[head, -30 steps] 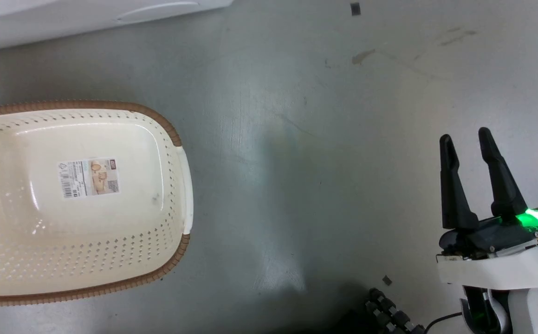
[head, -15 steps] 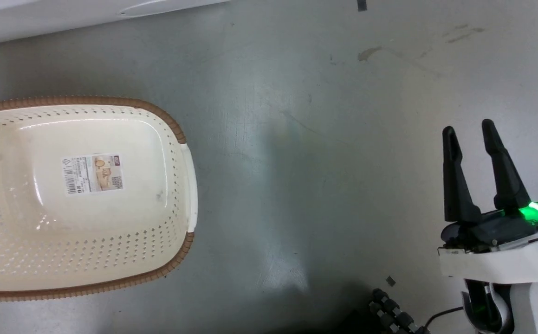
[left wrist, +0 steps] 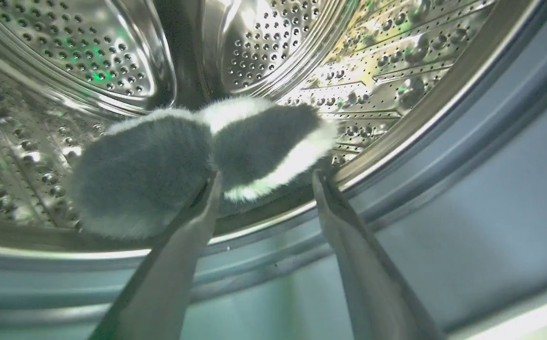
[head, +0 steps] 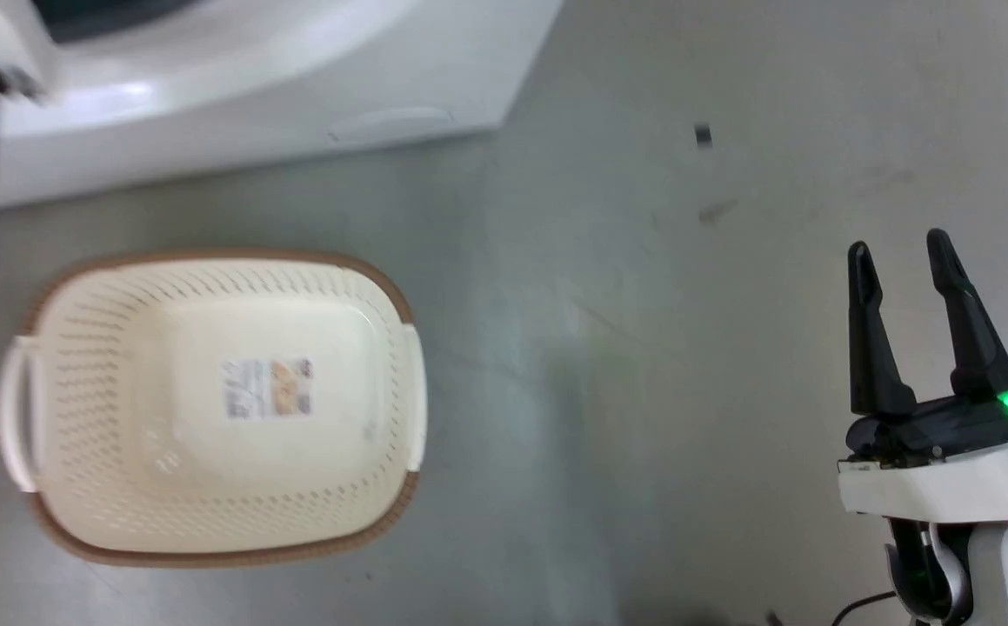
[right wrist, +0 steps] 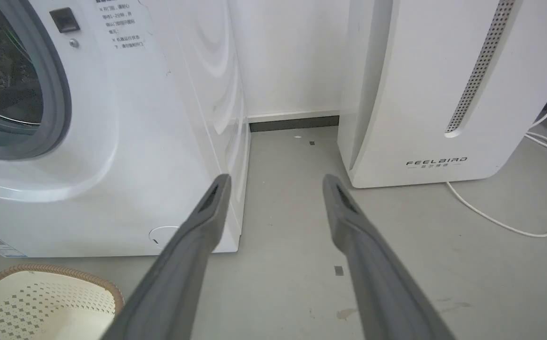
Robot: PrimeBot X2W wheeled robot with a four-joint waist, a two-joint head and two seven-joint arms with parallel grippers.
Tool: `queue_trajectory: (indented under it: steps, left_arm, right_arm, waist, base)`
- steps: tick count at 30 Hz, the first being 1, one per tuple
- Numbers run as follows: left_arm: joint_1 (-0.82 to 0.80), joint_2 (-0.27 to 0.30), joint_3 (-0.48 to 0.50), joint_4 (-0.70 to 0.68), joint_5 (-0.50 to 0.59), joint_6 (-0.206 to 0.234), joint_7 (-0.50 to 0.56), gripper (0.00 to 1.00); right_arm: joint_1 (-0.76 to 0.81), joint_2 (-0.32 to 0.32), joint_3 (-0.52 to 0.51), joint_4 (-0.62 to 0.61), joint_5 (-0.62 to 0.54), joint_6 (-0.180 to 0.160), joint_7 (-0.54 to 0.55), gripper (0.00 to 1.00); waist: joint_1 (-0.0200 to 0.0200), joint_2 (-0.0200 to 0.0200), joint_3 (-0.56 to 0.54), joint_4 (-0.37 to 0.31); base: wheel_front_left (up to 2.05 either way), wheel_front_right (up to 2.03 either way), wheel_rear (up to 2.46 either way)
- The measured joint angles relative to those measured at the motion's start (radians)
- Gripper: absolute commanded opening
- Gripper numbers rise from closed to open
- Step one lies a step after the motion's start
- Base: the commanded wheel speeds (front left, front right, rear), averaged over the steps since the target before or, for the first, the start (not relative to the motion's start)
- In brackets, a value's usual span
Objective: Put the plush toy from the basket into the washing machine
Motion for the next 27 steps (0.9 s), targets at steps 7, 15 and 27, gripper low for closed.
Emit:
queue_trajectory:
  steps: [7, 15, 27]
  left_arm:
    - [0.216, -0.081, 0.076, -0.186, -0.067, 0.009, -0.017, 1.0]
    - [0.597, -0.158, 0.212, -0.526, -0.066, 0.067, -0.018, 1.0]
    - [1.129, -0.31, 0.365, -0.847, -0.011, 0.133, -0.018, 1.0]
  right_arm:
    - [0.04, 0.0, -0.029, 0.023, -0.042, 0.0, 0.0, 1.0]
    - [0.098, 0.0, -0.045, 0.049, -0.079, 0.0, 0.0, 1.0]
    - [0.175, 0.0, -0.035, 0.075, -0.076, 0.0, 0.0, 1.0]
  waist:
    - [-0.0001, 0.0, -0.162, 0.064]
    - [-0.0001, 0.0, -0.34, 0.151]
    - [-0.0003, 0.0, -0.529, 0.242]
  base:
    - [0.0, 0.0, 0.0]
    - [0.0, 0.0, 0.0]
    - [0.0, 0.0, 0.0]
